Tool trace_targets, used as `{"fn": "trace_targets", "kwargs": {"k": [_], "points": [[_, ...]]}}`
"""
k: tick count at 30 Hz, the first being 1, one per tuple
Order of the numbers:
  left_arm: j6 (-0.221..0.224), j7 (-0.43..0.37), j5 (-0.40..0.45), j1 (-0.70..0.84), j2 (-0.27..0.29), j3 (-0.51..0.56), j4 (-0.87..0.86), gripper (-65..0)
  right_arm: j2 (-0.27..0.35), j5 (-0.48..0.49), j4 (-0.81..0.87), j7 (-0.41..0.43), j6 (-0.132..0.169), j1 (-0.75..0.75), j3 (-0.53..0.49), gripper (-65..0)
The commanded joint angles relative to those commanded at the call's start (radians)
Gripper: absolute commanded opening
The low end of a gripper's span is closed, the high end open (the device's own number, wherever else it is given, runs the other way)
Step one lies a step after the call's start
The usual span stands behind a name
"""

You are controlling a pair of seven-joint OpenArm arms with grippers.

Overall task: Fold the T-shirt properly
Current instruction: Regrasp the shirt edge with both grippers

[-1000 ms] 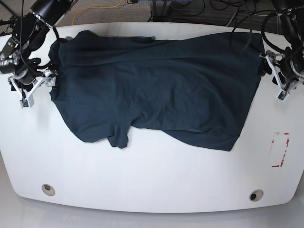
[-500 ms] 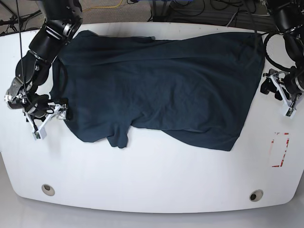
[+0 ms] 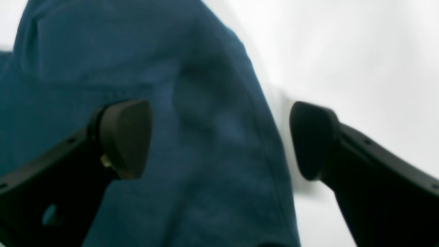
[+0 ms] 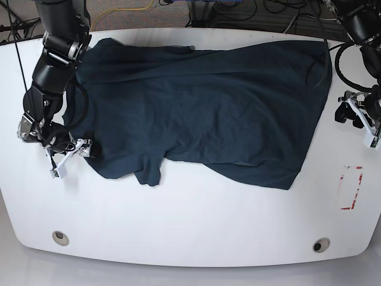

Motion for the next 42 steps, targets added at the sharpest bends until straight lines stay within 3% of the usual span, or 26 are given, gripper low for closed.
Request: {"fn": "trace_targets", "kwargs": {"k": [7,15,23,25,28,30,34,37,42], "points": [[0.0,0.0,0.0,-0.003,0.0,0.002,-0.002,-30.6,0.002,0.0,-0.081,0.074,0.0,-0.002,0.0,-4.9],[0.0,0.0,0.006,-0.02,0.002,0.002,-0.003,-30.6,-0.032,0.006,-0.091,0.029,0.0,-0.003,0.0,-18.2],[0.0,0.0,0.009,-0.109,0.003,0.002,-0.006,-30.0,-0.052,0.002,-0.058,0.015,0.0,-0.005,0.0,-18.2],[0.0,0.0,0.009,-0.137,0.006,0.003,-0.012,-29.9,-0.052,0.002,-0.058,0.012,0.0,-0.005,0.0,-21.1],[0.0,0.0,0.009,-0.201,0.008,0.02,-0.077,-29.7,-0.052,0.002,-0.058,0.014,0.0,-0.005,0.0,-32.0],[0.0,-0.021,0.009,-0.261,0.008,0.06,-0.166,-27.1,-0.052,0.002,-0.058,0.014,0.0,-0.003,0.0,-43.6],[0.0,-0.108,0.041,-0.308,0.006,0.138,-0.299,-22.6,-0.052,0.002,-0.058,0.014,0.0,-0.003,0.0,-59.1],[0.0,-0.18,0.064,-0.33,0.006,0.183,-0.367,-21.0,-0.052,0.002,-0.058,0.014,0.0,-0.003,0.0,-63.7],[0.008,-0.318,0.074,-0.379,0.006,0.298,-0.522,-19.7,-0.052,0.002,-0.058,0.012,0.0,-0.005,0.0,-63.9]]}}
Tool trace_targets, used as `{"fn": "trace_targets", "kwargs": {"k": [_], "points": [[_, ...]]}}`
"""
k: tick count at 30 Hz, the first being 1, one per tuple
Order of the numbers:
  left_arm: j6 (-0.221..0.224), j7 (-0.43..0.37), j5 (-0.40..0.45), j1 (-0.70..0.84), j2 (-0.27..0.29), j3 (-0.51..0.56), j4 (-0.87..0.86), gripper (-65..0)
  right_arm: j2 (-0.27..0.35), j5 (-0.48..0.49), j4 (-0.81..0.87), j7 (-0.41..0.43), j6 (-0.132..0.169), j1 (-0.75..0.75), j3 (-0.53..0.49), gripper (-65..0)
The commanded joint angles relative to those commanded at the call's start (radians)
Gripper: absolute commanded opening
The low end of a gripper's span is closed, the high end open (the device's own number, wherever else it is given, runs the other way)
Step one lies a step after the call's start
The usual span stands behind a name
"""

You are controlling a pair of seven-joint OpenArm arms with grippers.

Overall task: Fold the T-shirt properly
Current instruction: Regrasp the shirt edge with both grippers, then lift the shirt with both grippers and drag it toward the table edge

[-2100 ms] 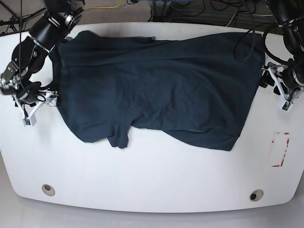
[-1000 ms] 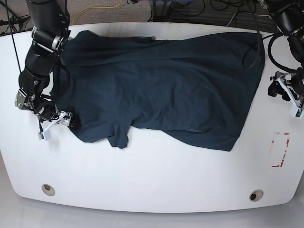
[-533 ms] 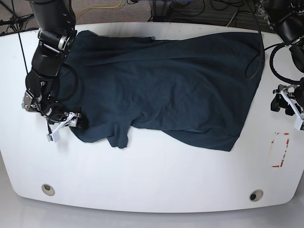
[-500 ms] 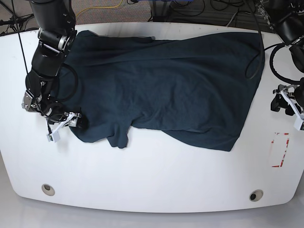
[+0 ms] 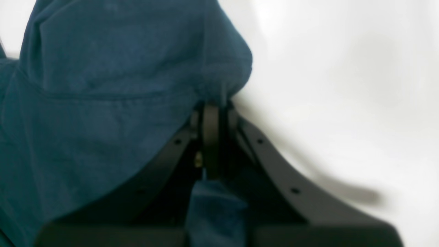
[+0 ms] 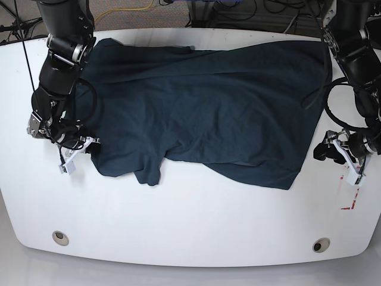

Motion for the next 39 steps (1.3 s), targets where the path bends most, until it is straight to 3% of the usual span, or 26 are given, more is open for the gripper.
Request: {"fn": "trace_targets", "kwargs": {"k": [8,15,19,26,36,39], "points": [[0.002,-0.153,0.003,-0.015,0.0,0.097,-0.186,-20.0,0.002,0.002,0.002,0.0,0.0,-0.015,0.002,-64.0],[0.003,-0.236,0.003,-0.029,-0.003,0.187,-0.282,-19.9,0.002,0.006,0.002,0.0,0.0,-0.02,0.005,-64.2],[0.038,-0.288,0.003,-0.031,-0.003,0.195,-0.344,-19.9,0.002,0.002,0.002,0.002,0.0,-0.02,0.006,-64.2],[0.048,-0.304,0.003,-0.032,0.002,0.236,-0.359,-19.9,0.002,0.005,0.002,0.003,0.0,-0.02,0.006,-64.2],[0.051,-0.301,0.002,-0.054,0.054,0.262,-0.353,-20.7,0.002,0.009,0.002,0.003,0.0,-0.02,0.005,-64.2],[0.051,-0.305,0.002,-0.054,0.054,0.262,-0.353,-27.2,0.002,0.008,0.002,0.003,0.0,-0.02,0.005,-64.2]]}}
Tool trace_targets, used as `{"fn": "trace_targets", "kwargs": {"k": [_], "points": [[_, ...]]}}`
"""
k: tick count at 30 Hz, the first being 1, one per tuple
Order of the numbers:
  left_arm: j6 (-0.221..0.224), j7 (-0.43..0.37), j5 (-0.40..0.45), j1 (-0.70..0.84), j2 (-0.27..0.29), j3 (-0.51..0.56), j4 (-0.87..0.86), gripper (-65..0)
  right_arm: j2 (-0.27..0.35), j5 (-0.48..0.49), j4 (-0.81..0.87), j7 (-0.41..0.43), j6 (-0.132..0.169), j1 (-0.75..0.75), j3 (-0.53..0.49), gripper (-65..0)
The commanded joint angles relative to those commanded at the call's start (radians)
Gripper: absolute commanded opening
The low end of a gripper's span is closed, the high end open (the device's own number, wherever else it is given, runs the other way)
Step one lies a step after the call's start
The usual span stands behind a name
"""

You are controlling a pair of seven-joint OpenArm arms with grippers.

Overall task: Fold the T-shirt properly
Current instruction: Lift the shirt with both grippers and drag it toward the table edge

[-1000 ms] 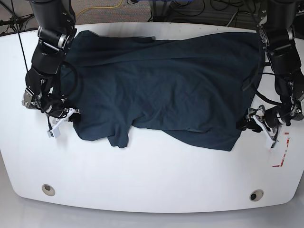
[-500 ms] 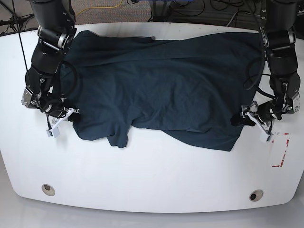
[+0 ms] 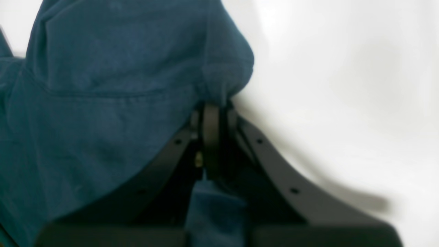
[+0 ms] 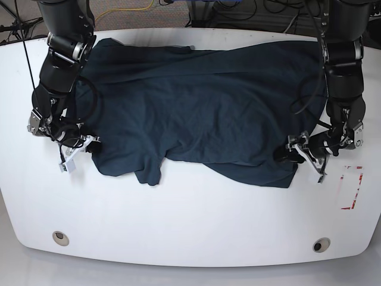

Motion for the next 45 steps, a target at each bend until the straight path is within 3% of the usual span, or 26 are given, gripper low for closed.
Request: {"fn": "trace_targets", "kwargs": {"k": [8,12,19,24,28,35,45], "points": [[0.003,-0.008,0.0,0.0,0.0,0.0,-0.003,-55.1,0.002,-0.005,0.0,0.0,0.0,0.0,0.002,-64.2],[0.029,-0.015,0.0,0.0,-0.003,0.0,0.002,-64.9,0.0,-0.006,0.0,0.0,0.0,0.0,0.0,-64.2],[0.034,-0.006,-0.003,0.002,-0.005,-0.002,0.051,-65.0,0.0,0.003,0.02,-0.017,0.0,0.002,0.0,-64.5],[0.035,0.08,-0.002,0.011,-0.006,-0.026,0.192,-65.0,-0.003,0.003,0.149,-0.109,0.0,-0.012,0.005,-65.0],[0.035,0.153,0.0,0.052,-0.006,-0.104,0.33,-65.0,-0.023,-0.003,0.295,-0.175,0.0,-0.035,0.005,-65.0],[0.037,0.265,0.002,0.075,-0.006,-0.178,0.496,-65.0,-0.025,-0.006,0.414,-0.267,0.0,-0.035,0.005,-65.0],[0.031,0.354,-0.003,0.087,-0.005,-0.216,0.713,-65.0,0.005,-0.008,0.54,-0.364,0.0,0.018,0.003,-65.0]]}}
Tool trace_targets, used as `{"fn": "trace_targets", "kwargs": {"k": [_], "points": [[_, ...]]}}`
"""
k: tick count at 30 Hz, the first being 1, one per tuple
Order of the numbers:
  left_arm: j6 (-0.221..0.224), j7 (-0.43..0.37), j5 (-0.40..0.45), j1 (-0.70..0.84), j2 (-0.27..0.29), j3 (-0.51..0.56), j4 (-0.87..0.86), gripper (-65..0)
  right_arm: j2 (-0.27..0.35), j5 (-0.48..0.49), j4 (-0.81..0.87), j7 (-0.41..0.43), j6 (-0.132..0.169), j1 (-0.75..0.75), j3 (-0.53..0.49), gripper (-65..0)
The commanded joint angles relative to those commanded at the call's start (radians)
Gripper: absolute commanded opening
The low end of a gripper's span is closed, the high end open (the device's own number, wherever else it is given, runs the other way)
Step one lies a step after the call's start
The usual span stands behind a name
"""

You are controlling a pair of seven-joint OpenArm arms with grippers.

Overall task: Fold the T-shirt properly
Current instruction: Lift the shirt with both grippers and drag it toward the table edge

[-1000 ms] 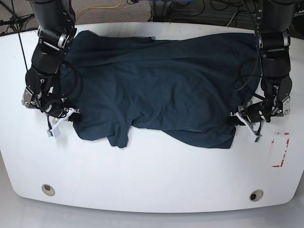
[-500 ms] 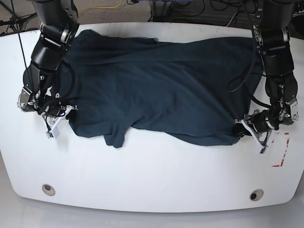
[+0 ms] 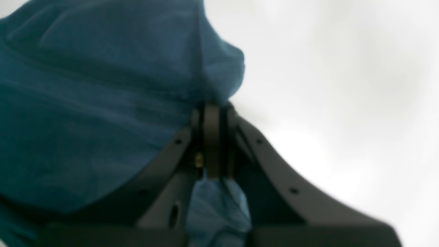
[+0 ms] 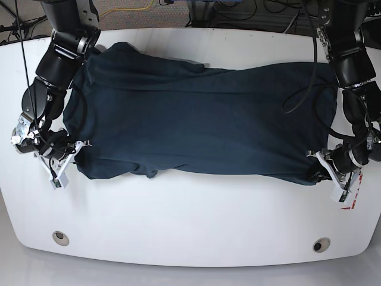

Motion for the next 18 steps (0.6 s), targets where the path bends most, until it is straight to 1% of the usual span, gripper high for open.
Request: {"fn": "trace_targets", "kwargs": {"k": [6,8,12,14,18], "points": [[-0.002,0.009,0.0,-0.009,0.0,0.0,0.126,-65.0,0.026,0.006,0.026,-0.051,0.0,0.066,0.0,-65.0],[-0.002,0.009,0.0,-0.035,0.0,0.002,0.157,-65.0,0.035,0.002,0.038,-0.069,0.0,0.097,-0.002,-65.0],[0.002,0.009,0.0,-0.106,0.002,0.005,0.163,-65.0,0.063,0.009,0.04,-0.1,0.0,0.181,-0.008,-65.0],[0.002,0.011,0.0,-0.132,0.002,0.005,0.163,-65.0,0.068,0.009,0.038,-0.114,0.0,0.215,-0.008,-65.0],[0.003,0.035,0.003,-0.244,0.0,0.002,0.163,-65.0,0.109,0.011,0.035,-0.14,0.0,0.328,-0.029,-65.0]]}}
